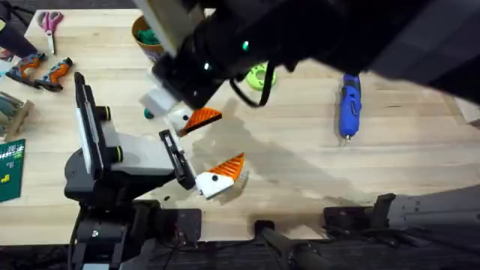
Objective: Pick up the gripper from the table and insert it into the empty holder that is missing its gripper. Then pick up a screw, insert it into the mounting hole, and use the screwdriver to tighten it. Finally, clean up the table by picking up the vegetable and placing it into the bucket.
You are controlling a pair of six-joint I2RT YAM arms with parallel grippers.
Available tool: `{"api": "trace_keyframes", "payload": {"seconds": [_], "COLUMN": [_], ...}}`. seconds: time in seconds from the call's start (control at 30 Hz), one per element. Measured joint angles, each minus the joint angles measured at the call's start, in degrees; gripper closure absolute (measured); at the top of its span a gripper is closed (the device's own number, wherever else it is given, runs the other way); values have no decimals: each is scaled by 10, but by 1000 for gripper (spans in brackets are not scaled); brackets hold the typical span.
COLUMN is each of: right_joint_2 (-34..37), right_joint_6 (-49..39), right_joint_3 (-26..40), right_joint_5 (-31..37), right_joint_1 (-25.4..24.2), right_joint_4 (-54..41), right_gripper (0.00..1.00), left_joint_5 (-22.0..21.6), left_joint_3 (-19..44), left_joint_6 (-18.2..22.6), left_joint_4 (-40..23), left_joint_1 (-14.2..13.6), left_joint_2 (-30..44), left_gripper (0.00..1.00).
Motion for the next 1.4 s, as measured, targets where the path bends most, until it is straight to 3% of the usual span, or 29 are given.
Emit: {"api": "trace_keyframes", "payload": {"seconds": [0.33,0.57,0.87,0.9,1.07,1.1,1.4], "right_joint_2": [-9,-11,-39,-40,-42,-49,-127], "right_joint_6": [-15,-18,-19,-19,-19,-19,7], "right_joint_3": [16,17,17,17,17,17,18], "right_joint_5": [0,16,22,22,23,23,23], "right_joint_1": [-60,-81,-88,-88,-96,-109,-207], "right_joint_4": [-12,-80,-90,-91,-106,-128,-248], "right_gripper": [366,364,357,357,357,357,357], "left_joint_5": [0,0,0,0,1,1,1], "left_joint_3": [0,0,0,0,0,0,0], "left_joint_6": [0,0,0,-1,0,3,3], "left_joint_4": [0,0,0,0,0,0,0], "left_joint_1": [0,0,0,0,0,0,0], "left_joint_2": [0,0,0,0,0,0,0], "left_gripper": [14,14,15,100,876,994,996]}}
